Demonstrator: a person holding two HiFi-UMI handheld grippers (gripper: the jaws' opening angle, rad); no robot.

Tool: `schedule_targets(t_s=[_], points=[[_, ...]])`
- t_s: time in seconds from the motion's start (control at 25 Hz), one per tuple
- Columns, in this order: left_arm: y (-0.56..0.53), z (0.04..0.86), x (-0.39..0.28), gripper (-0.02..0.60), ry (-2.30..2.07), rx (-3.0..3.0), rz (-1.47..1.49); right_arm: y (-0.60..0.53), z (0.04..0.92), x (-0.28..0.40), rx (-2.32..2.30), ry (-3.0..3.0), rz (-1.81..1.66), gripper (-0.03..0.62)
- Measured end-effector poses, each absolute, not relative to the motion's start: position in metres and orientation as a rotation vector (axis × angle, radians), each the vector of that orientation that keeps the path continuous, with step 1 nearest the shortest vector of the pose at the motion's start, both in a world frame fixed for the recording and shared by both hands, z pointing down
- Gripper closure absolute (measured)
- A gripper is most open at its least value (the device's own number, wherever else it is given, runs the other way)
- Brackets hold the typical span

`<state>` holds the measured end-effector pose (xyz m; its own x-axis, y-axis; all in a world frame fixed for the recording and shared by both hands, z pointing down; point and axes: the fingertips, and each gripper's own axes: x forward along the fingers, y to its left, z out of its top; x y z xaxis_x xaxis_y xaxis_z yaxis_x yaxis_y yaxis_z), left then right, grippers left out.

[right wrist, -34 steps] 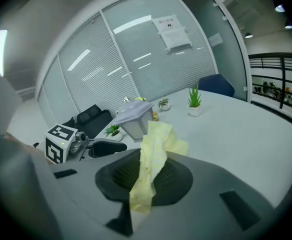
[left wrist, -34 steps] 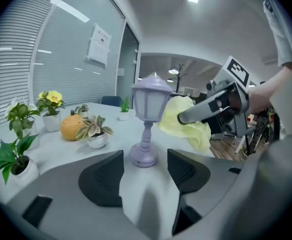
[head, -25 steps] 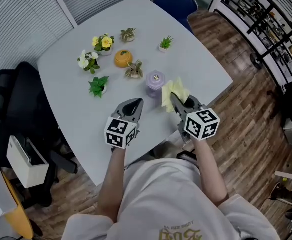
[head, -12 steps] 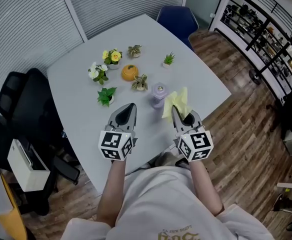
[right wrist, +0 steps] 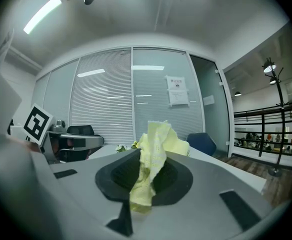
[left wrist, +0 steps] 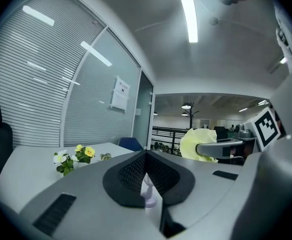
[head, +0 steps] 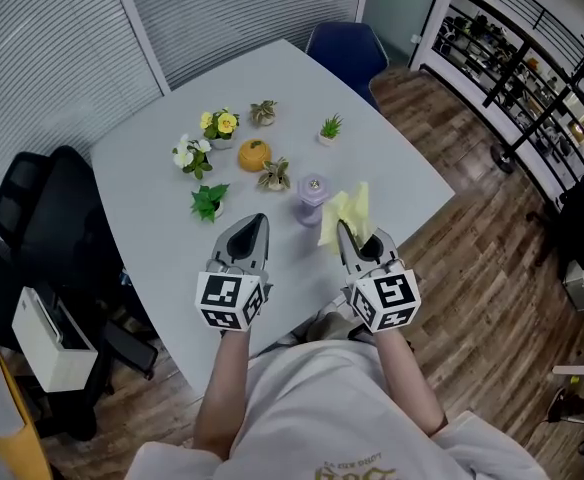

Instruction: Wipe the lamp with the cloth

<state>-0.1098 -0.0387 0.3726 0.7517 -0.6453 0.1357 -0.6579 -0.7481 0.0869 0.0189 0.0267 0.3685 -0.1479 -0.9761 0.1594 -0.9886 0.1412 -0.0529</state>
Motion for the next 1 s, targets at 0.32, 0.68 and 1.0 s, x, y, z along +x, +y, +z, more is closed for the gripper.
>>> schedule_targets(t_s=[0.32, 0.68, 1.0], points=[[-0.033, 0.367, -0.107, 0.580, -1.067, 2.837, 0.150, 0.030, 0.369, 0.018, 1.977, -2.314, 0.226, 0.543], [-0.029, 0.368, -0.100, 0.580, -1.060, 2.840, 0.142, 0.041, 0.371, 0.023, 1.981, -2.312, 0.235, 0.543], [-0.027, 0.367, -0.104, 0.580, -1.081, 2.839, 0.142, 0.045, 0.372, 0.021, 1.982, -2.313, 0.237, 0.545]])
